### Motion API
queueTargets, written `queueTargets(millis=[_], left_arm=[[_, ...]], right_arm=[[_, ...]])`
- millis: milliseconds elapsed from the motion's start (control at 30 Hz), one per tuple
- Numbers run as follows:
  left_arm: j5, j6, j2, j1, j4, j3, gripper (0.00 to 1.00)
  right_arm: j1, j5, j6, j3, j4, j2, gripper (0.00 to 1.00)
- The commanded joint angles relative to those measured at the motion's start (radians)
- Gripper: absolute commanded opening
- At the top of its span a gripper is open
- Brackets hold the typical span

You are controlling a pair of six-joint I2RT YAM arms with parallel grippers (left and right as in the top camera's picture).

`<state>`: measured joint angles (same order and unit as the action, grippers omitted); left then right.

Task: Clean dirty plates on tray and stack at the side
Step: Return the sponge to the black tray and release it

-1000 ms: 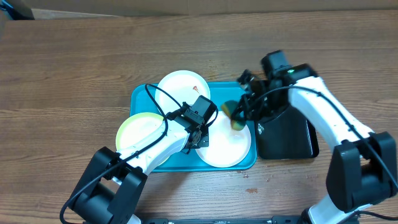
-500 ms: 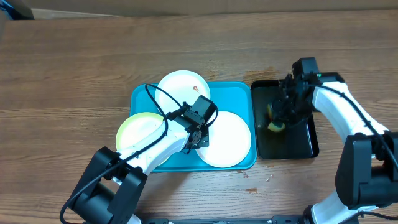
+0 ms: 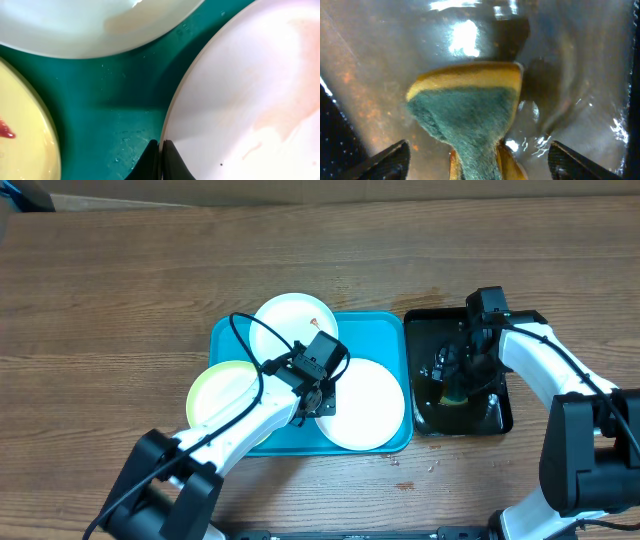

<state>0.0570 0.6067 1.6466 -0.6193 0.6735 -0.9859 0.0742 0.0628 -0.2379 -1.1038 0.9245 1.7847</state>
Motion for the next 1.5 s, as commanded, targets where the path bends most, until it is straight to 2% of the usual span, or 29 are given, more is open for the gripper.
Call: queueTargets(millis=[0,133,267,700,733,833,900,1100,1167,1200,1233,1467], left_arm=[[0.005,-0.023,-0.044,0.005,0.001,-0.028,0.04],[0.005,-0.025,-0.045,0.005,0.010,-0.028,0.04],[0.002,-0.018,-0.039,0.003,0.010,-0.024,0.04],[-0.006,0.007,0.069,0.001,0.003,-0.008,0.04],[-0.006,0.007,0.074,0.001,0.003,-0.008,0.05],[-0.010,0.007,0.091,0.001,0.006,-0.008,0.24],[-0.033,0.007,0.100,0.001,0.006,-0.008,0.31],[-0.058,0.039,0.136,0.001,-0.011,-0.008,0.36],[-0.058,0.054,0.160,0.001,-0.016,-0.008,0.28],[-0.060,0.056,0.171,0.001,-0.017,-0.008,0.20],[-0.065,0.056,0.183,0.001,-0.020,-0.008,0.04],[-0.096,0.047,0.177,0.018,-0.019,-0.018,0.04]], right_arm=[[-0.004,-0.016,-0.006,-0.068,0.046,-0.023,0.94],[-0.005,-0.017,-0.002,-0.193,0.173,-0.027,1.00],[-0.005,-0.018,-0.002,-0.282,0.250,-0.027,1.00],[-0.005,-0.030,-0.002,-0.336,0.256,-0.027,1.00],[-0.005,-0.045,-0.003,-0.336,0.254,-0.027,1.00],[-0.014,-0.077,-0.006,-0.336,0.251,-0.027,1.00],[-0.025,-0.077,-0.006,-0.336,0.250,-0.027,1.00],[-0.042,-0.077,-0.005,-0.336,0.248,-0.027,1.00],[-0.042,-0.077,-0.005,-0.336,0.248,-0.027,1.00],[-0.042,-0.077,-0.006,-0.336,0.248,-0.027,1.00],[-0.042,-0.077,-0.006,-0.336,0.248,-0.027,1.00],[-0.042,-0.077,-0.006,-0.336,0.248,-0.027,1.00]])
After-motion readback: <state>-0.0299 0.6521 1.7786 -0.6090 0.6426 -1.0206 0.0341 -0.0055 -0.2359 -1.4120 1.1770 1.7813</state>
